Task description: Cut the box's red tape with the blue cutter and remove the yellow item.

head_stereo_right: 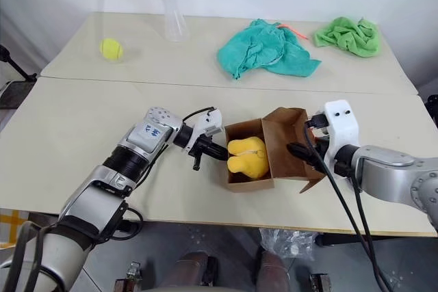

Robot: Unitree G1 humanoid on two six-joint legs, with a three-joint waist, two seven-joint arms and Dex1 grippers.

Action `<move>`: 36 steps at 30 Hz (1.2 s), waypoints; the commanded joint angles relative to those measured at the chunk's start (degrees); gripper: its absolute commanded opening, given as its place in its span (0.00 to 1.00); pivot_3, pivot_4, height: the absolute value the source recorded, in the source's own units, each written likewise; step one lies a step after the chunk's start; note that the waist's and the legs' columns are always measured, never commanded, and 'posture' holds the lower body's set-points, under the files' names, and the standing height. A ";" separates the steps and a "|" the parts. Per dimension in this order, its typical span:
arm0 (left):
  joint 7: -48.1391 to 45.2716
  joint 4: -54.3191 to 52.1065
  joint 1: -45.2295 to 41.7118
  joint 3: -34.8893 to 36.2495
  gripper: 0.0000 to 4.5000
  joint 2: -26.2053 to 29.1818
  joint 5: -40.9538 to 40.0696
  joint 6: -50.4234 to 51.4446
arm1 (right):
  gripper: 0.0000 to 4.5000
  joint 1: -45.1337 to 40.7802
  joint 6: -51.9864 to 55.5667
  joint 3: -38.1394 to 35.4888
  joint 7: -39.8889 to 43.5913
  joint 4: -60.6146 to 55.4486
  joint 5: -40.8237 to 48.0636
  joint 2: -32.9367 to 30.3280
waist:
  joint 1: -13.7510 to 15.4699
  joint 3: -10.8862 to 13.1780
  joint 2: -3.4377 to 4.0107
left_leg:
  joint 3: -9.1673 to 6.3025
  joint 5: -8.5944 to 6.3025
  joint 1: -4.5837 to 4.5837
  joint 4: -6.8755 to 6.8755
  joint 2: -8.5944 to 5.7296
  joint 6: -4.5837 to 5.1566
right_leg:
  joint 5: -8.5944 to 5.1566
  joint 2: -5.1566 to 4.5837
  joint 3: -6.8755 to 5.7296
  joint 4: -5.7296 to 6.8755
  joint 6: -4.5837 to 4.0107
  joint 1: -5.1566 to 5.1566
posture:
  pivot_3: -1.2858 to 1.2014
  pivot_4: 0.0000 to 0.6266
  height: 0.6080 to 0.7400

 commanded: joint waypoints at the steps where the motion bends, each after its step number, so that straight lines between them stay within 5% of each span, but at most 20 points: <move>1: -0.88 -0.95 -1.77 0.85 0.00 -0.56 -0.28 -0.73 | 0.89 0.60 0.91 -4.66 7.32 -1.57 -4.34 -2.30 | -0.02 0.00 0.00 | 0.00 0.00 0.00 0.00 0.00 0.00 | 0.00 0.00 0.00 0.00 0.00 0.00 | 0.52 0.24 1.00; 3: -0.66 -0.31 -2.18 0.97 0.00 -0.91 -0.18 -0.89 | 1.00 2.19 1.77 -6.00 10.87 -0.55 -7.80 -3.65 | 0.09 0.00 0.00 | -0.01 0.00 0.00 0.00 0.00 0.00 | 0.00 0.00 0.00 0.01 0.00 0.00 | 0.52 0.24 1.00; 9: -1.23 0.85 -2.76 0.80 0.00 -0.56 0.27 -1.04 | 1.00 5.95 -2.00 -11.78 18.22 0.27 -20.75 -3.35 | -0.08 0.00 0.00 | 0.02 -0.01 0.00 0.00 -0.01 0.04 | 0.00 -0.01 0.05 0.01 0.00 -0.01 | 0.52 0.24 1.00; 18: -1.59 4.93 -5.89 2.91 0.00 2.49 0.80 -3.91 | 1.00 9.79 -7.18 -23.77 28.45 -3.94 -27.61 2.64 | 0.01 0.01 -0.01 | 0.07 -0.01 0.06 0.00 -0.03 0.03 | 0.01 0.00 0.11 0.09 0.01 -0.02 | 0.52 0.24 1.00; 24: -2.72 8.60 -12.99 5.83 0.34 2.56 -0.47 -5.23 | 1.00 21.12 -7.30 -35.06 45.88 -12.65 -26.43 3.10 | 0.52 0.02 -0.02 | 0.04 -0.02 0.05 0.00 -0.06 0.06 | 0.01 0.03 0.08 0.08 0.02 0.01 | 0.52 0.24 1.00; 33: -10.12 -2.84 -15.35 0.35 0.96 -2.72 0.58 -9.01 | 1.00 25.57 -8.98 -36.63 47.76 -15.30 -30.96 7.04 | 0.76 0.03 -0.05 | 0.10 -0.05 0.16 0.11 -0.09 0.16 | 0.07 -0.01 0.26 0.09 0.12 0.09 | 0.52 0.24 1.00; 36: -9.62 -2.07 -14.56 -3.17 0.99 -4.79 3.38 -13.69 | 1.00 27.08 -9.26 -36.90 45.83 -17.36 -31.59 9.83 | 0.84 0.03 -0.05 | 0.14 -0.05 0.18 0.13 -0.10 0.15 | 0.07 -0.01 0.30 0.10 0.12 0.10 | 0.52 0.24 1.00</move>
